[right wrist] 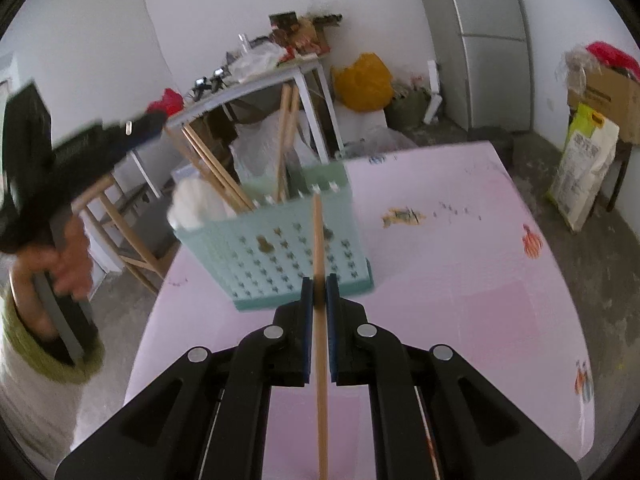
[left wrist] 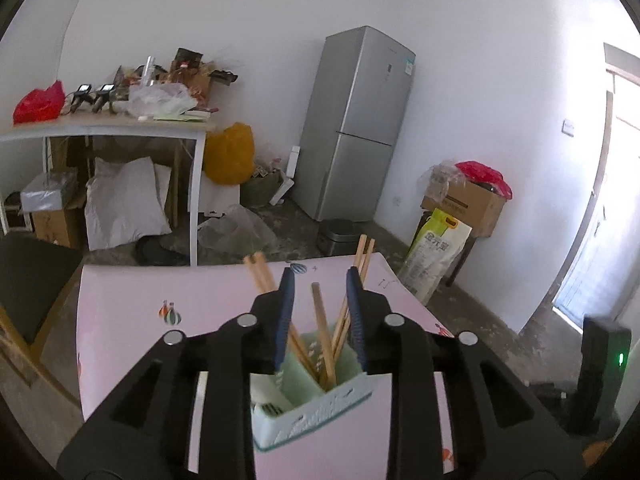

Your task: Organize utensils

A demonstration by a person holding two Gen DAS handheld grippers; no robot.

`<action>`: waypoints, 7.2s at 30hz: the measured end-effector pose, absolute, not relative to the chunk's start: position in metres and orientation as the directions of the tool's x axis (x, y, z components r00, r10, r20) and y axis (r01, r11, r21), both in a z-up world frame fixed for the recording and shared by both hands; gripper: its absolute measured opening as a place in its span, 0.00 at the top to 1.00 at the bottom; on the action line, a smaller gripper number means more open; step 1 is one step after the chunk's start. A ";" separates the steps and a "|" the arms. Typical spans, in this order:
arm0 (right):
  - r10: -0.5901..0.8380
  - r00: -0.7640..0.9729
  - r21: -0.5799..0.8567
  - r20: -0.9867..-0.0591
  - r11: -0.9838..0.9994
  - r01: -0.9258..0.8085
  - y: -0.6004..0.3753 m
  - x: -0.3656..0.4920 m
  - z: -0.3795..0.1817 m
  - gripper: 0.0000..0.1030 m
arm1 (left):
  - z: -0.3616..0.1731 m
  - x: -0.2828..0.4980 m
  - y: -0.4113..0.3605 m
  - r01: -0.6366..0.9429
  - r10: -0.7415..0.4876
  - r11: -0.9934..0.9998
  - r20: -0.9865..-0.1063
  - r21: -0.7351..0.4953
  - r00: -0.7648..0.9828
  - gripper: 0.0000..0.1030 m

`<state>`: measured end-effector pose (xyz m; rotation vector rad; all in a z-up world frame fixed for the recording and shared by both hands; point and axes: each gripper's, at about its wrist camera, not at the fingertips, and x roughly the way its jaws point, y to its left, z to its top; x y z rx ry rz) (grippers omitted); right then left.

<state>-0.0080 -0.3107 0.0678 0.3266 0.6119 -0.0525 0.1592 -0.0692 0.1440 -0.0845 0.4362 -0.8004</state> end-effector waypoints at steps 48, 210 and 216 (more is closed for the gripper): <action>0.117 0.905 0.435 -0.409 0.897 0.081 -0.381 0.063 0.100 0.56 | 0.041 0.105 -0.031 0.583 -0.560 0.798 -0.546 -0.153 0.624 0.31; -0.394 0.659 -0.092 -0.641 0.891 0.444 -0.252 0.007 0.043 0.06 | 0.073 0.088 -0.017 0.125 -0.043 0.989 -0.642 0.083 0.766 0.08; -0.394 0.659 -0.092 -0.640 0.891 0.444 -0.251 0.007 0.043 0.06 | 0.073 0.088 -0.019 0.124 -0.044 0.989 -0.642 0.080 0.766 0.08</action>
